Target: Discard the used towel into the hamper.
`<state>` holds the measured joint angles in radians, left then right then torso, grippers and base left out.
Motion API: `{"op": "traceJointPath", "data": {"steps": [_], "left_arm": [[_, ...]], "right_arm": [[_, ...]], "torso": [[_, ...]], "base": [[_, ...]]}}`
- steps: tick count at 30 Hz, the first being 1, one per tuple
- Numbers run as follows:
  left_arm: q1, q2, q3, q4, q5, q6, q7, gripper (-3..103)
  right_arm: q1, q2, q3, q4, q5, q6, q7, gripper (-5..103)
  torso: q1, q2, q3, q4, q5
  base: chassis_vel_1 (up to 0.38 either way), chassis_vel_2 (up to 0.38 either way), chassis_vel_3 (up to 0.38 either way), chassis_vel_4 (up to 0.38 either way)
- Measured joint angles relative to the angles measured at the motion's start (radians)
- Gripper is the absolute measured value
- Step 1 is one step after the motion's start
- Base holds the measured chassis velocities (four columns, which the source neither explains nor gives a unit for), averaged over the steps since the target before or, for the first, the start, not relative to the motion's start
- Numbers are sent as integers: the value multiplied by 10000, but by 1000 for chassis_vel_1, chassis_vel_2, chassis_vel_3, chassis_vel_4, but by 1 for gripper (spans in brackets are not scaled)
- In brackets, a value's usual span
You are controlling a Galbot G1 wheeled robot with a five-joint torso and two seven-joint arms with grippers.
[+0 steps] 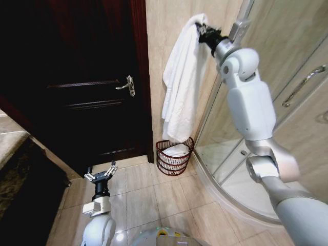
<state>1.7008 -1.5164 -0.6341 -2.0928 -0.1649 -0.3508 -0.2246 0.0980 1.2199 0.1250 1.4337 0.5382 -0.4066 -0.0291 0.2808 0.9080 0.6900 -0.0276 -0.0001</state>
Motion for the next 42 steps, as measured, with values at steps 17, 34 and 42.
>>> {"op": "traceJointPath", "data": {"steps": [17,34,42], "left_arm": [[34,-77,70,60,56,-32,57,100],[22,-100,-11,-178,66,-44,55,100],[30,-75,50,-174,66,-45,58,100]], "right_arm": [[-2207,-415,22,529,-395,339,36,3],[-3241,1004,296,-1212,-1263,1821,-282,3],[-4307,586,745,-1096,-1718,1850,-533,3]], "torso": [[0,0,0,0,1],[0,0,0,0,2],[0,0,0,-3,4]], "base": [[0,0,0,0],[0,0,0,0],[0,0,0,0]]}}
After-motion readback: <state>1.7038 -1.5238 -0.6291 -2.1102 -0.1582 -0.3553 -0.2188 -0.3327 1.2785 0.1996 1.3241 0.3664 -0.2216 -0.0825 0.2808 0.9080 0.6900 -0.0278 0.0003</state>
